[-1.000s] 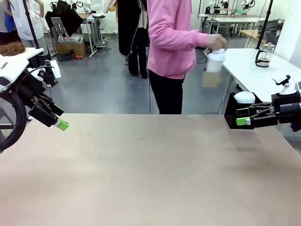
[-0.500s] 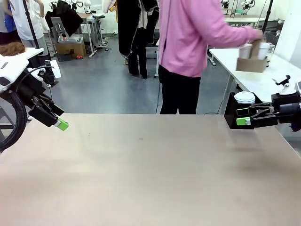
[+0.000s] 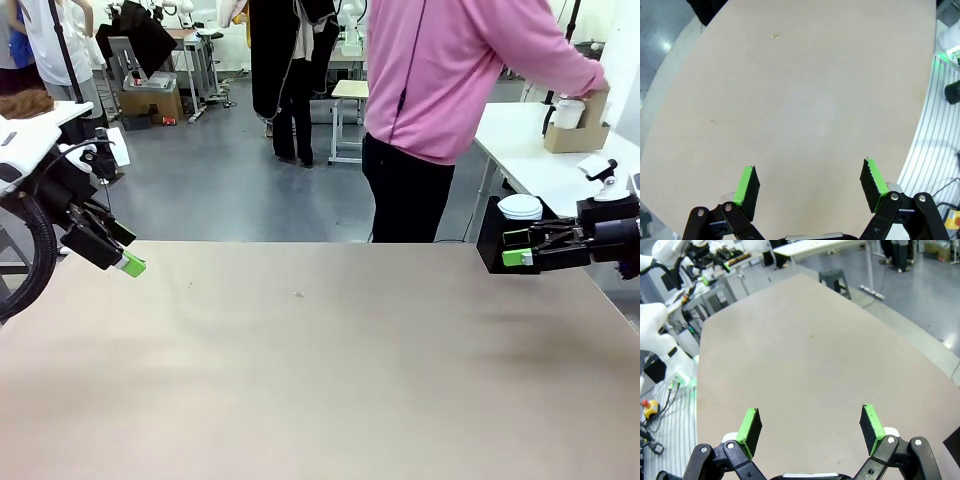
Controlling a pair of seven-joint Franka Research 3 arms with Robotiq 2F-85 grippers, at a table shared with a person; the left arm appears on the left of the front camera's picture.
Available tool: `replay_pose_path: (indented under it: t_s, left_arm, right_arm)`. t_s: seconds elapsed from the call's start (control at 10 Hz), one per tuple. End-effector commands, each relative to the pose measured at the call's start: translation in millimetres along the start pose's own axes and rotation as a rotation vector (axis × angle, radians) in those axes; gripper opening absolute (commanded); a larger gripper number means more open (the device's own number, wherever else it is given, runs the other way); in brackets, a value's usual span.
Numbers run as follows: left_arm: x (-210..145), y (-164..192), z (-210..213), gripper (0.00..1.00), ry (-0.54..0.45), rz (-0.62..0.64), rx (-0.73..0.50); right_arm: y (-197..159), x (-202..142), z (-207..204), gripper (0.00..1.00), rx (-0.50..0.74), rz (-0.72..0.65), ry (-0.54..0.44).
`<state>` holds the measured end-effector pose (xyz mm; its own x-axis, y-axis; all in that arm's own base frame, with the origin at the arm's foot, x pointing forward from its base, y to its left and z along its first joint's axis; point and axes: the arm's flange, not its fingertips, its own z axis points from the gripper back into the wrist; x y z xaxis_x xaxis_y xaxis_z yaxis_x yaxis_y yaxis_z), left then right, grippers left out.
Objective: Pour a drink into a cup and package it in a carrier.
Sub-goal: Insert the held 600 ml Paper Cup into the Cup Carrier.
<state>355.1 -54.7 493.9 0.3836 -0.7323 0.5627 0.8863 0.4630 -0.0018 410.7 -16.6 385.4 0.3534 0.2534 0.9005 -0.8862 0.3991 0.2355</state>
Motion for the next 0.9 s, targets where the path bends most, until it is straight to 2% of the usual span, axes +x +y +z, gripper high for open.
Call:
replay_pose_path:
  t_s: [0.0,0.8]
  left_arm:
    - [-1.2,1.4,0.3,1.0,-0.014,-0.011,-0.012]
    - [-1.2,1.4,0.3,1.0,-0.014,-0.011,-0.012]
  right_arm:
    - [-0.4,0.9,0.2,1.0,0.001,0.003,0.003]
    - [-0.4,0.9,0.2,1.0,0.001,0.003,0.003]
